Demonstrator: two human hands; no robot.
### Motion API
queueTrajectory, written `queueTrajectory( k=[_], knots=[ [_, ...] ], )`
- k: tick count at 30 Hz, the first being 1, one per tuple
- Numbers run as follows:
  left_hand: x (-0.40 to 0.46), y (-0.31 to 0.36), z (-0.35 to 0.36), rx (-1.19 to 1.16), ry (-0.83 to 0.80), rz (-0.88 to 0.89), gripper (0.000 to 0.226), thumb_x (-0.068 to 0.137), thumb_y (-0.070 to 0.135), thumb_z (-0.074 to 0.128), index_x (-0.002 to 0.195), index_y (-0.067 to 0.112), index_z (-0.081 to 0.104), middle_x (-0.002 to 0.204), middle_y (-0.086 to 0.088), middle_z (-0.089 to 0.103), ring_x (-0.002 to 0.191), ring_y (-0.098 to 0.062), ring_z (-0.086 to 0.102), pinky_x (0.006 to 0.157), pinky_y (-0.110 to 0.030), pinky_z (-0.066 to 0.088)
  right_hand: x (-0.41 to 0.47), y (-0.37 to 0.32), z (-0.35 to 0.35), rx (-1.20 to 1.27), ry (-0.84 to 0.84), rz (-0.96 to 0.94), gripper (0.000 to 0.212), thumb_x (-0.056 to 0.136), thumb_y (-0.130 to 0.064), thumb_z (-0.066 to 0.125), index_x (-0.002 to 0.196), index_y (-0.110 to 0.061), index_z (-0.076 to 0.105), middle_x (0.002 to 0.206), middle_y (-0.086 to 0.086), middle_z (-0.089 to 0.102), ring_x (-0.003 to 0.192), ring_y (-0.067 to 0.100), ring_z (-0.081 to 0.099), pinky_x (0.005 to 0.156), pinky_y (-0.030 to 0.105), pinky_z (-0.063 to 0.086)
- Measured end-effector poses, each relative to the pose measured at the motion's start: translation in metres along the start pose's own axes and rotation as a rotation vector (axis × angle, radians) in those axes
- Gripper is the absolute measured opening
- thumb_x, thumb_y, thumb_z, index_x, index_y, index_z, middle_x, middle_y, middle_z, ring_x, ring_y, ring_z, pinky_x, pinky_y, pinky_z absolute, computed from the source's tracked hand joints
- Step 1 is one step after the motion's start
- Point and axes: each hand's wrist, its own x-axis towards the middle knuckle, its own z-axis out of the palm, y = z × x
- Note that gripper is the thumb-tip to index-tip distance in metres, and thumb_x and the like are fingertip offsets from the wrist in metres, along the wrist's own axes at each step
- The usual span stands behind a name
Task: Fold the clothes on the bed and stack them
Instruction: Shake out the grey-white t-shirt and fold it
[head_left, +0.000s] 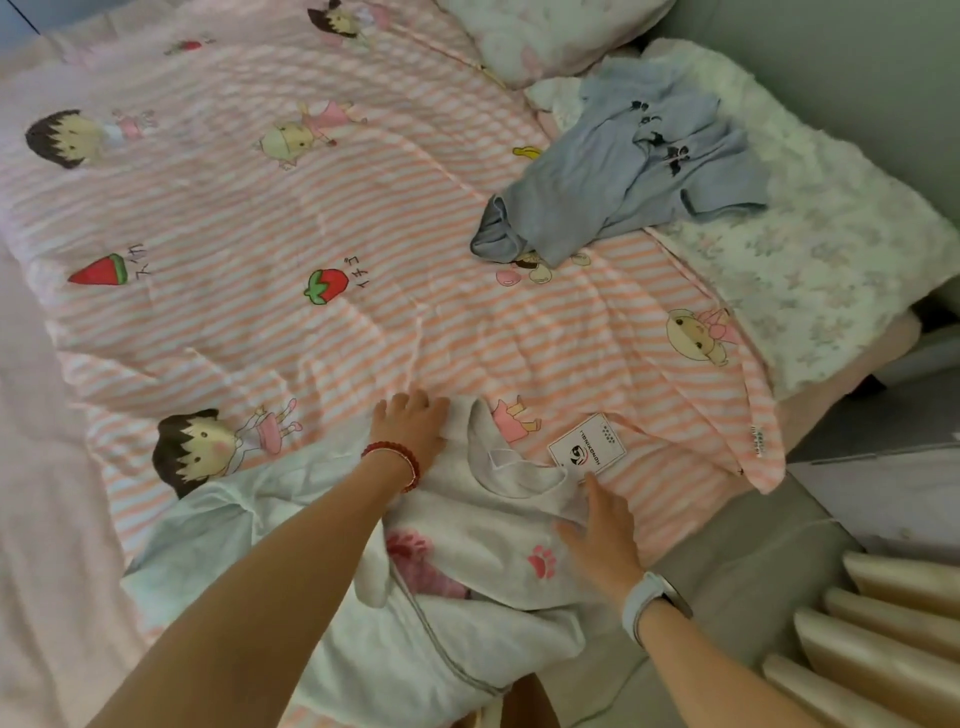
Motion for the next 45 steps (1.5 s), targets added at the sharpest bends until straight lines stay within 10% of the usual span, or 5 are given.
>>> queueTrajectory(
  k=[8,15,20,32,45],
  knots=[
    [-0.048,-0.046,-0.044,-0.624,0.083,-0.048,0.030,0.098,0.032,0.040,0.072,0.020,0.045,0.065,0.005,0.050,0.070,-0.022,0.050,0.055,-0.017,0.031,-0.003,-0.024,-0.022,0.140,-0.039,-0.094,0.024,0.096,-0.021,0.048,0.116,-0.010,0.053,0.115,0.007,0.060,0.098,0.020,0.054,0.074,0.024,0.036],
    [-0.137,-0.083,-0.110,-0.785,0.210,-0.112,0.036,0.099,0.026,0.040,0.129,0.007,0.047,0.125,-0.009,0.056,0.119,-0.025,0.050,0.089,-0.023,0.034,-0.046,-0.103,-0.084,0.044,0.277,-0.469,0.022,0.097,-0.013,0.045,0.113,-0.002,0.052,0.111,0.009,0.052,0.101,0.029,0.053,0.081,0.032,0.041],
    [-0.212,-0.100,-0.161,-0.890,0.565,0.027,0.018,0.096,0.015,0.046,0.078,0.015,0.049,0.071,0.003,0.049,0.065,-0.002,0.046,0.067,-0.026,0.036,-0.091,-0.173,-0.133,0.034,0.642,-0.772,0.016,0.092,-0.008,0.053,0.105,-0.001,0.057,0.101,0.013,0.059,0.082,0.032,0.058,0.060,0.031,0.036],
    [-0.293,-0.114,-0.351,-0.920,1.051,-0.082,0.036,0.082,0.019,0.069,0.112,0.016,0.048,0.095,0.001,0.051,0.080,-0.018,0.052,0.062,-0.019,0.042,-0.185,-0.339,-0.257,0.307,1.121,-1.167,0.020,0.092,-0.013,0.052,0.103,0.001,0.062,0.098,0.018,0.066,0.087,0.035,0.061,0.069,0.029,0.036],
    [-0.349,-0.076,-0.428,-0.793,1.844,0.131,0.023,0.094,0.017,0.051,0.072,0.024,0.051,0.061,0.015,0.047,0.058,0.012,0.047,0.055,-0.004,0.034,-0.274,-0.382,-0.324,0.532,1.587,-1.306,0.013,0.088,0.000,0.052,0.093,0.001,0.064,0.080,0.020,0.060,0.078,0.031,0.051,0.070,0.031,0.021]
  ],
)
